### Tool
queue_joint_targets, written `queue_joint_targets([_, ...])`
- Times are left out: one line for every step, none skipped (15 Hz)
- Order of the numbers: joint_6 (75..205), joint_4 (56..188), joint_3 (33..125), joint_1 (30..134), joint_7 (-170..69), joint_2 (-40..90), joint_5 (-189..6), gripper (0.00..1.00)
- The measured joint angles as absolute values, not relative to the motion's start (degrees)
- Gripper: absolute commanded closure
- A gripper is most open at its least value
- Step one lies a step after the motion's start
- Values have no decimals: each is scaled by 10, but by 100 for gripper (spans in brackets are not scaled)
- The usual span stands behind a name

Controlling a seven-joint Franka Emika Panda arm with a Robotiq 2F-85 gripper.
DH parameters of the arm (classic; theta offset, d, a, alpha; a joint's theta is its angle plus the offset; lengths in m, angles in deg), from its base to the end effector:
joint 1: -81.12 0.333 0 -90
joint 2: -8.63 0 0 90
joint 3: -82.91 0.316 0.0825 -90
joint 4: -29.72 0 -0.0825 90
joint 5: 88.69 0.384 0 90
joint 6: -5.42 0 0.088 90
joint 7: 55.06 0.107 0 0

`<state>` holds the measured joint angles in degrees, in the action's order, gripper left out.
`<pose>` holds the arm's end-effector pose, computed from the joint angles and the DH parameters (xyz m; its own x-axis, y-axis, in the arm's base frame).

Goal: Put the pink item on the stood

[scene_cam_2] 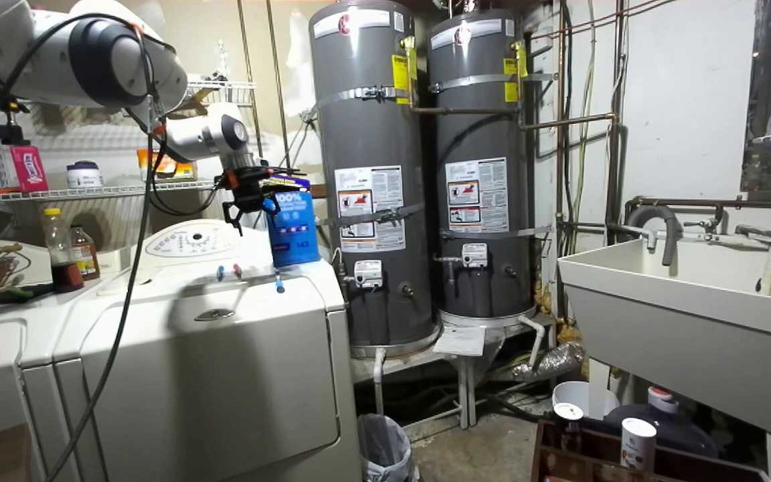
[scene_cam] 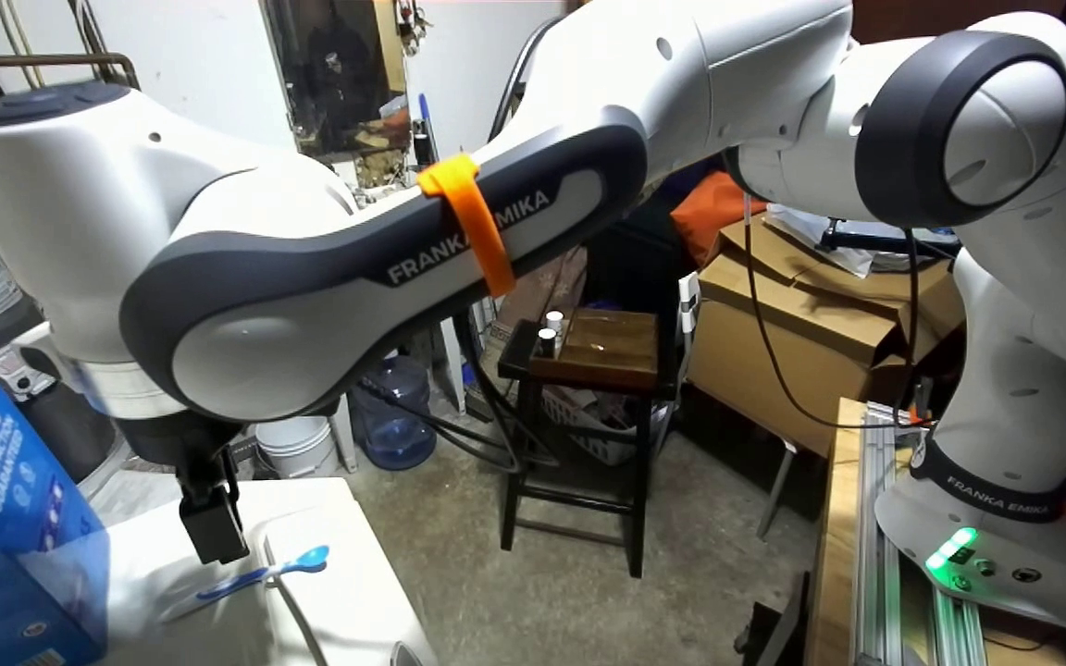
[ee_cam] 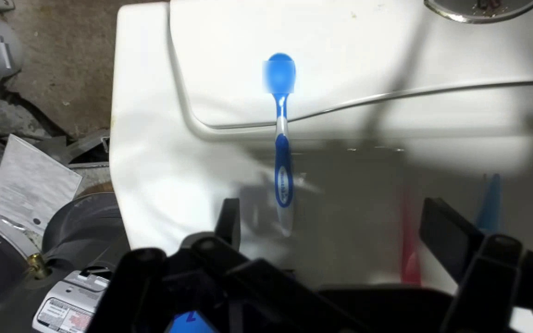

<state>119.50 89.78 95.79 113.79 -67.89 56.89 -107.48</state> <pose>0.6013 0.4978 0.3512 0.4885 0.8691 0.0777 0.8531 -0.4945 0.1667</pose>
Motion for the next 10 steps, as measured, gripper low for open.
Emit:
queue_joint_targets([1195, 894, 958, 1138, -681, 570, -1075, 0])
queue_joint_targets([1195, 893, 958, 1137, -682, 571, -1075, 0])
queue_joint_targets([1195, 892, 957, 1136, -683, 571, -1075, 0])
queue_joint_targets([1195, 893, 957, 1136, -683, 571, -1075, 0])
queue_joint_targets([1205, 894, 959, 1135, -681, 571, -1071, 0])
queue_joint_targets([1226, 896, 961, 1135, -675, 573, -1069, 0])
queue_joint_targets([1250, 897, 965, 1137, -666, 577, -1068, 0])
queue_joint_targets([1276, 899, 970, 1138, -656, 582, -1066, 0])
queue_joint_targets([1303, 903, 976, 1141, -649, 588, -1066, 0])
queue_joint_targets([1325, 908, 982, 1142, -646, 593, -1064, 0])
